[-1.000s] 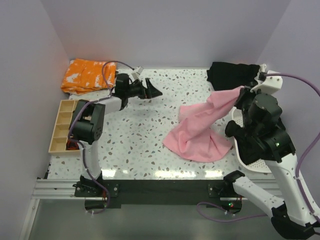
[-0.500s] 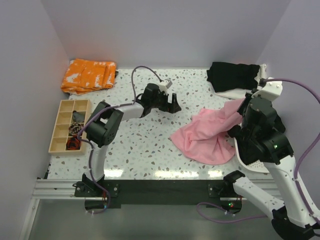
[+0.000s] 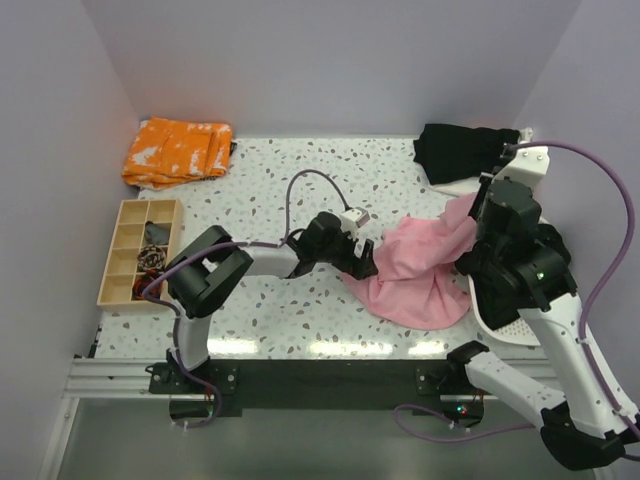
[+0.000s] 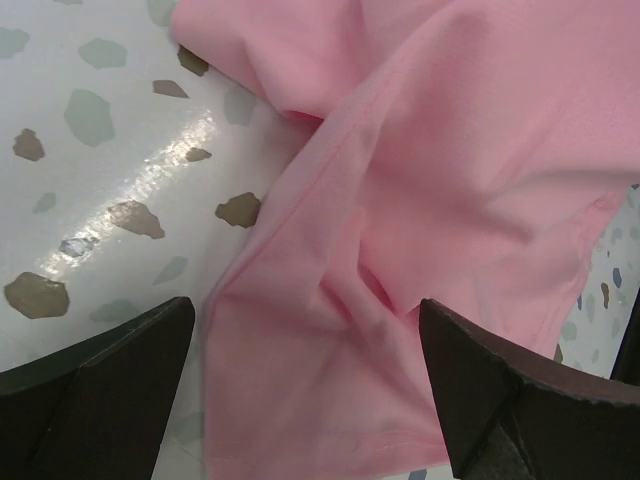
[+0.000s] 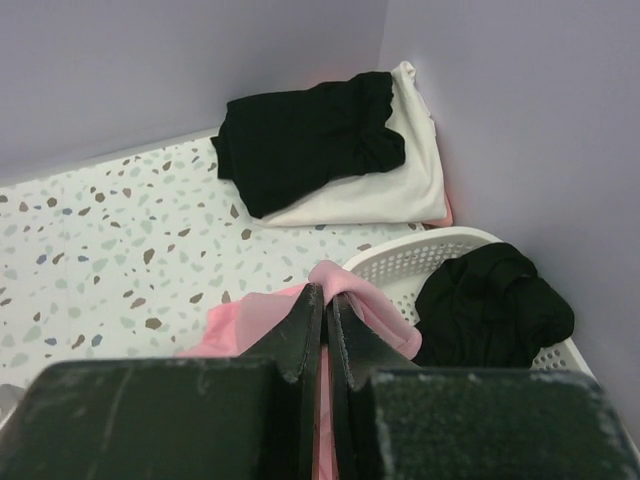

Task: Fold and stack the t-shirts
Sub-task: Flatten out the tshirt

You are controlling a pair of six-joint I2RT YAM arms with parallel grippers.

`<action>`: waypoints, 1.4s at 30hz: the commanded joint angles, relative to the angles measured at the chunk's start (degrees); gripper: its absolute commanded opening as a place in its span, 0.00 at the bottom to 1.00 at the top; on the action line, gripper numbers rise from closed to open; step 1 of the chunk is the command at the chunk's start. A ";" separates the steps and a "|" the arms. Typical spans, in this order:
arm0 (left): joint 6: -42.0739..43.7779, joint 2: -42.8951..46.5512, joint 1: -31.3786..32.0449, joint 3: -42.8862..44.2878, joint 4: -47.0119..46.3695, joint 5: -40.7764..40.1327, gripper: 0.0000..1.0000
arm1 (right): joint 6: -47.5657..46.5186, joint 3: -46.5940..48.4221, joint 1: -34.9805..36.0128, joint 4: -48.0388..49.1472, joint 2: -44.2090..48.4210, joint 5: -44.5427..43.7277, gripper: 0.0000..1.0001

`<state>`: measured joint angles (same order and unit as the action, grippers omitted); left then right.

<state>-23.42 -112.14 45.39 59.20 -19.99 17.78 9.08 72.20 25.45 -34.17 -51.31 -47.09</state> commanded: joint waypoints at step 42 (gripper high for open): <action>11.99 44.37 -13.48 18.83 39.02 -24.97 0.00 | -4.86 5.66 -0.05 10.79 6.39 19.22 0.00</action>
<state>-14.15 -74.04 30.39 70.46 9.63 -1.04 6.48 74.17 25.47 -28.80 -47.37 -32.82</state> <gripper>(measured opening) 0.020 0.015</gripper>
